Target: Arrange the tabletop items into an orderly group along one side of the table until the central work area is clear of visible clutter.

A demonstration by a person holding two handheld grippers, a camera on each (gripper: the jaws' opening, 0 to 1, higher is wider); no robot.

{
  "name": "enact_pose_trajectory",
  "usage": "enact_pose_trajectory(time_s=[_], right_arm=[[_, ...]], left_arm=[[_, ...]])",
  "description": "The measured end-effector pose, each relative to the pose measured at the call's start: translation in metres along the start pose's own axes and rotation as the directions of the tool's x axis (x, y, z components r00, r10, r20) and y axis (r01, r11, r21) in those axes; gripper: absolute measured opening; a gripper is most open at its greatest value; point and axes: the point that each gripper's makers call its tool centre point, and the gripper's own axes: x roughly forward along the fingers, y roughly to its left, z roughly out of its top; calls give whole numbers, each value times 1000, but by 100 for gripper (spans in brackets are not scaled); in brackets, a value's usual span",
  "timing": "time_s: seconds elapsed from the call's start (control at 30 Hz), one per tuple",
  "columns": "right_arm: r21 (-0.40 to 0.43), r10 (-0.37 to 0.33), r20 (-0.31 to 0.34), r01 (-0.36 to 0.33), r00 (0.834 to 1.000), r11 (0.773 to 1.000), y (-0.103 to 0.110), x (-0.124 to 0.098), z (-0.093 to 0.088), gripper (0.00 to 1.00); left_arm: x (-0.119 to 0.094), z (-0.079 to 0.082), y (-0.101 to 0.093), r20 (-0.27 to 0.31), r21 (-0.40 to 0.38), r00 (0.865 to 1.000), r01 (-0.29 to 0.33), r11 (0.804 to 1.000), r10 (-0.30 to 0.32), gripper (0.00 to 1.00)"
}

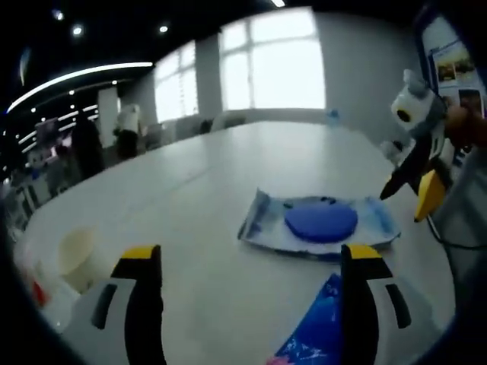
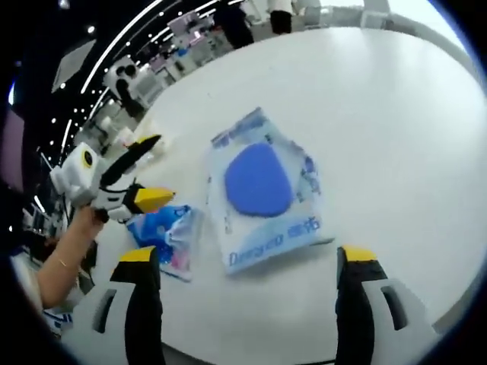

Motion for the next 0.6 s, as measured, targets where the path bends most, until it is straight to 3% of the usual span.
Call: enact_pose_trajectory(time_s=[0.17,0.6], right_arm=[[29,-7,-14,7,1000,1000,-1,2,-4,92],[108,-10,7,9,1000,994,1,11,-5,74]], left_arm=[[13,1,2,-19,-7,1000,0,1000,0,89],[41,4,4,-21,-59,1000,21,998,-22,78]])
